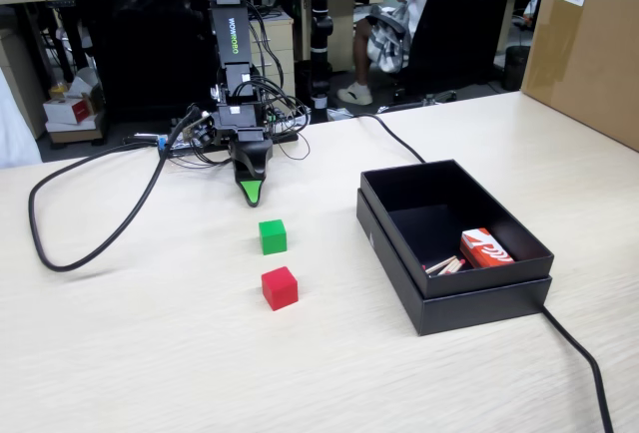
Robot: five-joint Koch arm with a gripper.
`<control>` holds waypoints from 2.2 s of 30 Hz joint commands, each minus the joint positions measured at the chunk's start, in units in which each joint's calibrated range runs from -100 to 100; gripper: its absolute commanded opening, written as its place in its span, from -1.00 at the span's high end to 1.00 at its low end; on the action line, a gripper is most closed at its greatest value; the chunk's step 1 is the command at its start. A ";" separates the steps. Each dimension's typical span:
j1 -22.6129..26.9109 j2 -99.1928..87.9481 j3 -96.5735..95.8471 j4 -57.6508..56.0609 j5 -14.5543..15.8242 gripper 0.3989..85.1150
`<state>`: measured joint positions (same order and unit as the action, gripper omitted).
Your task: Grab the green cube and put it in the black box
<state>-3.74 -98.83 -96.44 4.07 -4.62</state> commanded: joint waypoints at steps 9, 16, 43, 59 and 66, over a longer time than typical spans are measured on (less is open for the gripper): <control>1.76 -0.25 3.51 -13.18 2.64 -0.14; 1.81 -0.36 3.42 -13.18 2.74 -0.14; 3.42 14.67 42.95 -46.87 6.94 -0.05; 1.76 67.68 76.59 -53.78 7.37 -0.06; 1.32 75.03 79.30 -53.70 7.28 -0.06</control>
<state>-2.32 -24.14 -21.13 -49.36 2.76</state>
